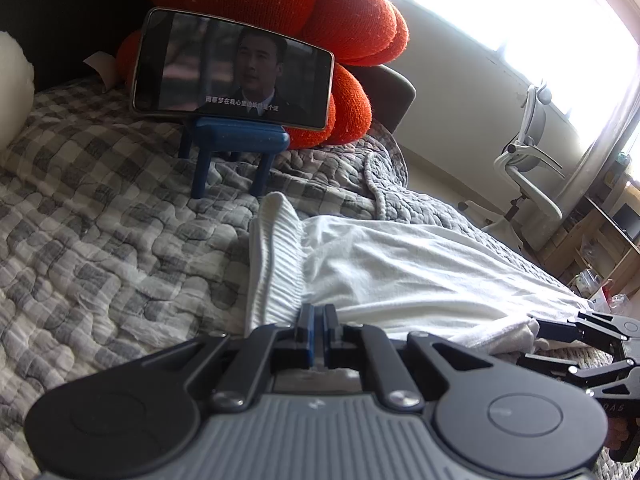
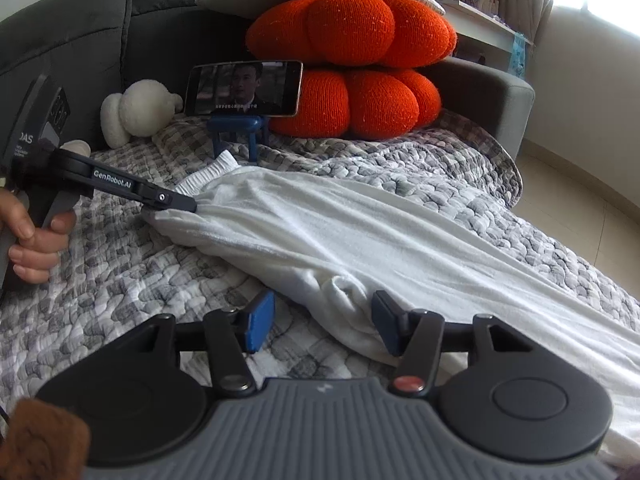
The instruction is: Fold clothes
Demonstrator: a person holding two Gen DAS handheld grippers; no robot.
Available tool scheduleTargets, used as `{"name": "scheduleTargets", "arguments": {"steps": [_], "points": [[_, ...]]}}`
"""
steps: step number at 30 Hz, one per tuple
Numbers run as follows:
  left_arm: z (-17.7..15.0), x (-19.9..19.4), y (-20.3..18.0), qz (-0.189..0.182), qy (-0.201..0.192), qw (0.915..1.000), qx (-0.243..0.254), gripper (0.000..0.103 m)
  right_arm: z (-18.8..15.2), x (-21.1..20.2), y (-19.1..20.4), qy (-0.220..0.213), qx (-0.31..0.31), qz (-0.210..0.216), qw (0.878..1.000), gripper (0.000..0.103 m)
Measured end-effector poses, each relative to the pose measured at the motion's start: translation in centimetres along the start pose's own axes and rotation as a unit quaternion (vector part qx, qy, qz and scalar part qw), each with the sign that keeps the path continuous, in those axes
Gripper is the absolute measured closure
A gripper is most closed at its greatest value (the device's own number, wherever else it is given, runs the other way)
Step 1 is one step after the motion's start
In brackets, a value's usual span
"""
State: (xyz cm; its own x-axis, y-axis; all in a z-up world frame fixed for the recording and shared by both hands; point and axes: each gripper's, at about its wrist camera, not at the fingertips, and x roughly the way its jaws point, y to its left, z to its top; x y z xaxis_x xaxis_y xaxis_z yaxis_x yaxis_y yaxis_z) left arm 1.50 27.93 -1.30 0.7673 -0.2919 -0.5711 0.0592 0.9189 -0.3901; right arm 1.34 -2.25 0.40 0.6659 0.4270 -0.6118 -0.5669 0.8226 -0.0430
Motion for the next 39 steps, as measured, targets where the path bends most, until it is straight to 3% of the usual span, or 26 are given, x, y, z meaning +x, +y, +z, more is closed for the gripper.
{"name": "scheduleTargets", "arguments": {"steps": [4, 7, 9, 10, 14, 17, 19, 21, 23, 27, 29, 33, 37, 39], "points": [[0.0, 0.0, 0.0, 0.0, 0.0, 1.0, -0.001, 0.099, -0.1, -0.8, -1.6, 0.007, 0.044, -0.004, 0.999, 0.044], [0.0, 0.0, 0.0, -0.001, 0.0, 1.0, -0.002, 0.099, -0.3, -2.3, -1.8, -0.01, 0.072, 0.028, 0.997, 0.045], [0.0, 0.0, 0.0, -0.001, 0.0, 1.0, -0.001, 0.099, -0.4, -2.3, -1.3, -0.003, 0.066, 0.034, 0.997, 0.07], [0.0, 0.0, 0.0, 0.0, 0.0, 1.0, -0.001, 0.099, -0.4, -2.2, -1.1, 0.002, 0.062, 0.035, 0.997, 0.097], [0.0, 0.0, 0.0, 0.001, -0.001, 1.0, 0.001, 0.099, -0.4, -1.2, -1.5, 0.015, 0.079, 0.025, 0.996, 0.098], [-0.1, 0.0, 0.0, 0.0, -0.001, 1.0, 0.001, 0.099, -0.2, -1.3, -1.1, 0.003, 0.068, 0.043, 0.997, 0.095], [-0.1, 0.0, 0.0, -0.001, -0.001, 1.0, 0.0, 0.099, 0.0, -1.6, -0.5, -0.014, 0.042, 0.038, 0.998, 0.081], [-0.1, 0.0, 0.0, -0.001, 0.0, 1.0, 0.0, 0.099, 0.1, -1.7, -0.3, -0.024, 0.029, 0.031, 0.999, 0.057], [0.0, 0.1, 0.0, -0.001, 0.0, 1.0, 0.0, 0.099, 0.2, -1.4, -0.5, -0.023, 0.03, 0.034, 0.999, 0.052], [0.0, 0.1, 0.1, -0.001, 0.0, 1.0, 0.0, 0.098, 0.4, -0.7, -1.3, -0.014, 0.06, 0.068, 0.996, 0.052], [0.0, 0.1, 0.1, -0.001, -0.001, 1.0, 0.0, 0.098, 0.6, -0.6, -2.0, -0.015, 0.083, 0.088, 0.993, 0.058], [0.0, 0.1, 0.2, -0.002, -0.001, 1.0, 0.0, 0.099, 0.6, -0.4, -3.9, -0.02, 0.149, 0.129, 0.98, 0.062], [0.0, 0.1, 0.2, -0.003, 0.0, 1.0, 0.001, 0.098, -0.2, 0.1, -5.7, -0.023, 0.207, 0.143, 0.968, 0.092], [0.0, 0.1, 0.2, -0.003, 0.0, 1.0, 0.001, 0.098, -0.5, -0.2, -6.1, -0.03, 0.222, 0.148, 0.963, 0.096]]}}
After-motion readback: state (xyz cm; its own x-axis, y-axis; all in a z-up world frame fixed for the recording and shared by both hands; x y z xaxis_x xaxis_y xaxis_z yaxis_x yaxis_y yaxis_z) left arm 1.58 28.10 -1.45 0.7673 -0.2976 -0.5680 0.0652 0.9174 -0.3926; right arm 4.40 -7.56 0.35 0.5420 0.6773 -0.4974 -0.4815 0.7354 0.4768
